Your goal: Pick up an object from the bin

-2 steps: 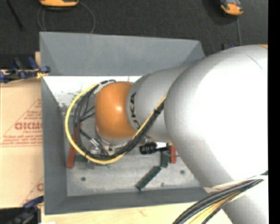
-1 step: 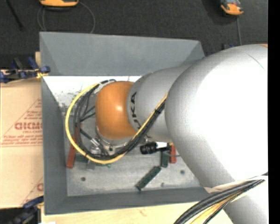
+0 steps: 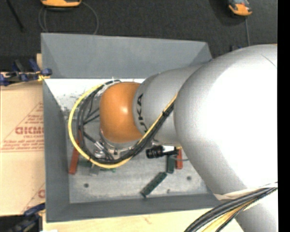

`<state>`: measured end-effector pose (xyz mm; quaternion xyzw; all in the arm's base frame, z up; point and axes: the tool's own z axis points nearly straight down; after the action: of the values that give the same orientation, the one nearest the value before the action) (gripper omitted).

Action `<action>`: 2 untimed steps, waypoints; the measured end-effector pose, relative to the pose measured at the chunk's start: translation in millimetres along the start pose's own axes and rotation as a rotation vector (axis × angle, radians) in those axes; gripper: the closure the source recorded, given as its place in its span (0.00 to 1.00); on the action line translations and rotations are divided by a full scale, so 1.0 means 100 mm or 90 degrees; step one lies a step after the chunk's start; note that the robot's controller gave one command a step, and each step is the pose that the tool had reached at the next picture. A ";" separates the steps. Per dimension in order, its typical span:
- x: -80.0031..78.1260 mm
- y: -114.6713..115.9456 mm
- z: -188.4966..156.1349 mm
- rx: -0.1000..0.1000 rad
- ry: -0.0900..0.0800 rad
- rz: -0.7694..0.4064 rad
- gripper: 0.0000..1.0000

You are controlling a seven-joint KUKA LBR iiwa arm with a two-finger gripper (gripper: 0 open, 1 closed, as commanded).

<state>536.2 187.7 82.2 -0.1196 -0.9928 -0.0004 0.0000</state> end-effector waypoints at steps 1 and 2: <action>-0.01 0.00 -0.07 -0.001 -0.001 0.000 1.00; 0.00 0.00 -0.16 0.000 0.000 0.000 1.00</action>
Offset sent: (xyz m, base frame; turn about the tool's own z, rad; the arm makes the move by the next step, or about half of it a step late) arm 0.0000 0.0002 0.0435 0.0000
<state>536.3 187.4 98.0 -0.1199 -0.9928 -0.0002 0.0002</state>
